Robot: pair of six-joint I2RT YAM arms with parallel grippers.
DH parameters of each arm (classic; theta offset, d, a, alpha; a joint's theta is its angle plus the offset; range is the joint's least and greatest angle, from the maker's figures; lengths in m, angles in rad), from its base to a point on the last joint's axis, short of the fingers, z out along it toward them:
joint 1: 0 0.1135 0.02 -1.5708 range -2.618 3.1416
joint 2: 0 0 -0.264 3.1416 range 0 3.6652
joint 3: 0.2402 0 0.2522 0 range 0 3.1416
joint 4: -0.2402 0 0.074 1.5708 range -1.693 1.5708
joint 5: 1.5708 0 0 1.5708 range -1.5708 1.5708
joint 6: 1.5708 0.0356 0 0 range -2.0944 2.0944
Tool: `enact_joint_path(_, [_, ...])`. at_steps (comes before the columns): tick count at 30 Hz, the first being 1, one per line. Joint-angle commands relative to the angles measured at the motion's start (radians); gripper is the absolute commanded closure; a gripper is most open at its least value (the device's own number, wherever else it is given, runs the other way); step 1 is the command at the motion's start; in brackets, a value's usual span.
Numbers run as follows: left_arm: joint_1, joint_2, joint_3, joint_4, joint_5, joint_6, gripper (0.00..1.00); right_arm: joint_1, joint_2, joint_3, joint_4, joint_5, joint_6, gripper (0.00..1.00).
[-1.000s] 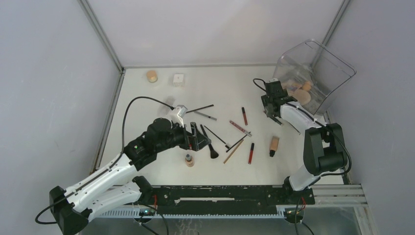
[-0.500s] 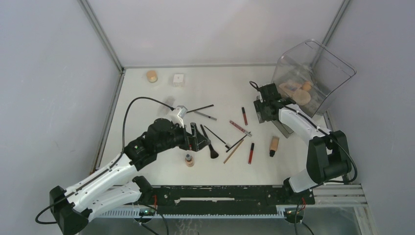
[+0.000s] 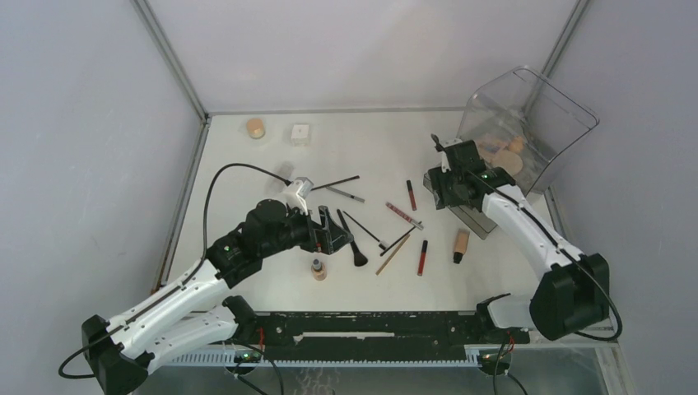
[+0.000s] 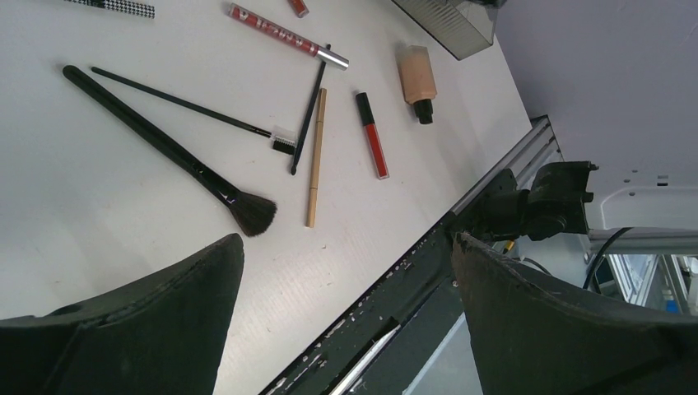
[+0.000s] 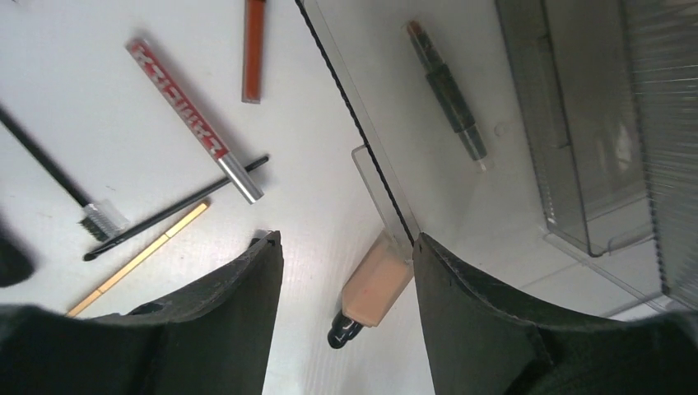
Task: Organize the makeup
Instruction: Open the drawer in the storage box.
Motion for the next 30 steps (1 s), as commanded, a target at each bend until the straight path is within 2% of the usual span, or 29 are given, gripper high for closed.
enact_joint_path(1, [-0.002, -0.015, -0.016, 0.028, -0.012, 0.008, 0.00, 0.004, -0.100, 0.052, -0.008, 0.026, 0.043, 0.33])
enact_joint_path(6, [-0.002, -0.017, -0.015, 0.028, -0.013, 0.008, 0.00, -0.010, -0.177, -0.001, 0.005, 0.140, 0.178, 0.35])
enact_joint_path(11, [-0.002, -0.025, -0.019, 0.025, -0.013, 0.007, 0.00, -0.089, -0.303, -0.122, 0.023, 0.029, 0.232, 0.34])
enact_joint_path(16, [-0.002, -0.023, -0.026, 0.025, -0.005, 0.008, 0.00, -0.143, -0.378, -0.212, 0.041, 0.005, 0.246, 0.28])
enact_joint_path(30, [-0.002, -0.027, -0.029, 0.031, -0.015, 0.000, 0.00, -0.136, -0.242, -0.255, 0.091, -0.100, 0.261, 0.28])
